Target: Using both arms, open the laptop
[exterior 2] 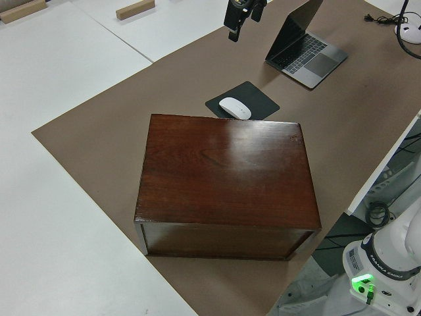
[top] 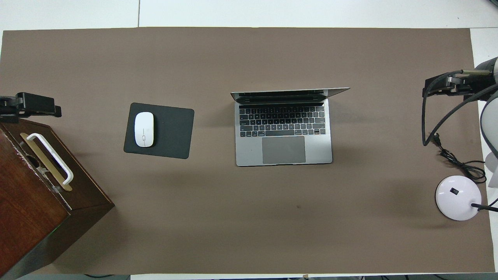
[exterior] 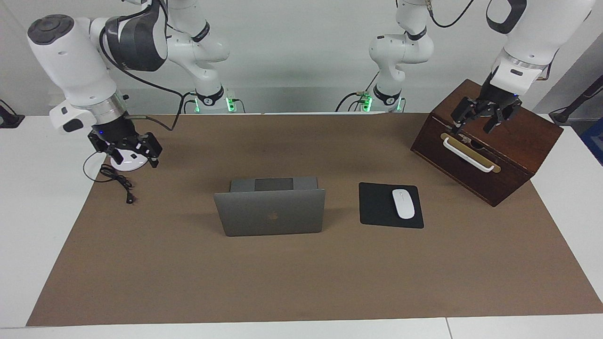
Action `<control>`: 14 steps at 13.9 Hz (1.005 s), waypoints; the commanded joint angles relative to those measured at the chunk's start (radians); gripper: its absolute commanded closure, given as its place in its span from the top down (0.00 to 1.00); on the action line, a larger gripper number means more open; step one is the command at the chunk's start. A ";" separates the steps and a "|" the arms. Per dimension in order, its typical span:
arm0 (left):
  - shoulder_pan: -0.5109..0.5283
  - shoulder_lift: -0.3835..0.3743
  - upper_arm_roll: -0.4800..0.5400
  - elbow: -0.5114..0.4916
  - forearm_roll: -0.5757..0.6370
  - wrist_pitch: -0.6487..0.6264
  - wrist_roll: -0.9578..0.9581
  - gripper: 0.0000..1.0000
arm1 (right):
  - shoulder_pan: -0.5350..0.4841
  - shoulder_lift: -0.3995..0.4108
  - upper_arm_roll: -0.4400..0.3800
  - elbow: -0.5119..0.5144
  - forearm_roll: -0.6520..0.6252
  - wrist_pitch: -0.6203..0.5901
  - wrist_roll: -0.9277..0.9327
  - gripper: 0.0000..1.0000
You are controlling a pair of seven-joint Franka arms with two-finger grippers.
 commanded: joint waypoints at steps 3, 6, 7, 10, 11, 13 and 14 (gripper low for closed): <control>0.027 -0.002 -0.009 -0.001 0.020 -0.043 -0.004 1.00 | -0.001 -0.025 -0.003 -0.027 0.016 -0.005 -0.032 1.00; 0.033 -0.002 -0.010 -0.001 0.020 -0.029 -0.006 1.00 | -0.001 -0.027 -0.003 -0.027 0.016 -0.004 -0.029 1.00; 0.032 -0.004 -0.012 -0.001 0.020 -0.026 -0.004 1.00 | -0.001 -0.025 -0.003 -0.027 0.015 -0.002 -0.029 1.00; 0.016 -0.010 -0.013 -0.001 0.020 -0.038 -0.004 1.00 | -0.003 -0.025 -0.003 -0.025 0.015 -0.001 -0.029 1.00; 0.015 -0.010 -0.015 -0.001 0.020 -0.037 -0.004 1.00 | -0.003 -0.025 -0.003 -0.025 0.015 -0.001 -0.029 1.00; 0.015 -0.012 -0.013 -0.002 0.020 -0.040 -0.004 1.00 | -0.003 -0.025 -0.003 -0.025 0.015 0.001 -0.029 1.00; 0.015 -0.012 -0.012 -0.004 0.020 -0.037 -0.001 1.00 | -0.003 -0.025 -0.003 -0.025 0.016 -0.001 -0.029 1.00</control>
